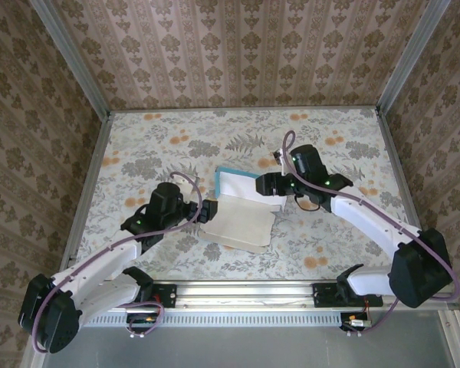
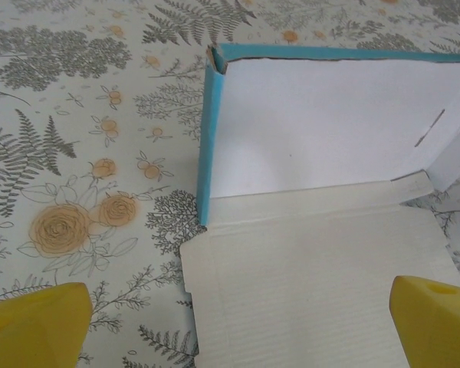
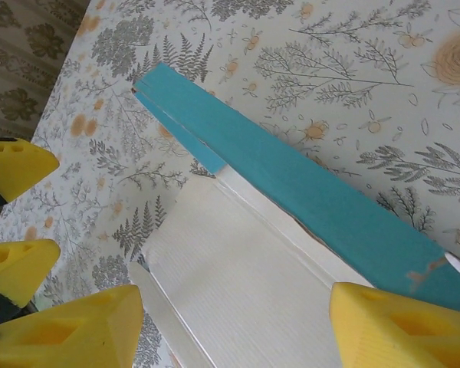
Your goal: Fold the paper box
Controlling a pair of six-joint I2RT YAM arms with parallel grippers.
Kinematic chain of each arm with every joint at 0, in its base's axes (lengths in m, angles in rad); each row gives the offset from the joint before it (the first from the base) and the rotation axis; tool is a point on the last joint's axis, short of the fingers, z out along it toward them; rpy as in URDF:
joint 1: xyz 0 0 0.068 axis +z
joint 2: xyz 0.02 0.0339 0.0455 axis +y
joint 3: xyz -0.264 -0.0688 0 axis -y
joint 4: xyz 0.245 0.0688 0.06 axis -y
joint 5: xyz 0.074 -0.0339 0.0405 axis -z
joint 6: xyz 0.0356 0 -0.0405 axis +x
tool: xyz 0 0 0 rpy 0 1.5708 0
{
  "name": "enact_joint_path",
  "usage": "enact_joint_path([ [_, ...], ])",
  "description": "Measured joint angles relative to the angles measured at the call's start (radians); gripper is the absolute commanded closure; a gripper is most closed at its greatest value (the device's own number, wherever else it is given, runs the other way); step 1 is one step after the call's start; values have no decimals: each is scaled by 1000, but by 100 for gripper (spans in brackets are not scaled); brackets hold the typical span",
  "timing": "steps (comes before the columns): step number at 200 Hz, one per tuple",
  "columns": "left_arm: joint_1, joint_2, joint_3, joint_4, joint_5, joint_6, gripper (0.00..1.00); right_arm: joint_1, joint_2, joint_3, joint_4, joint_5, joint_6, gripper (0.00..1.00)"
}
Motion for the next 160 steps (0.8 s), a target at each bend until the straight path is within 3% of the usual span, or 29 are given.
enact_joint_path([
  [43,51,32,1,19,63,3,0,0,-54,-35,-34,41,7,33],
  [115,232,123,68,20,248,-16,0,0,-139,-47,-141,116,7,34],
  [160,251,250,126,64,338,-15,1,-13,-150,-69,-185,163,25,36],
])
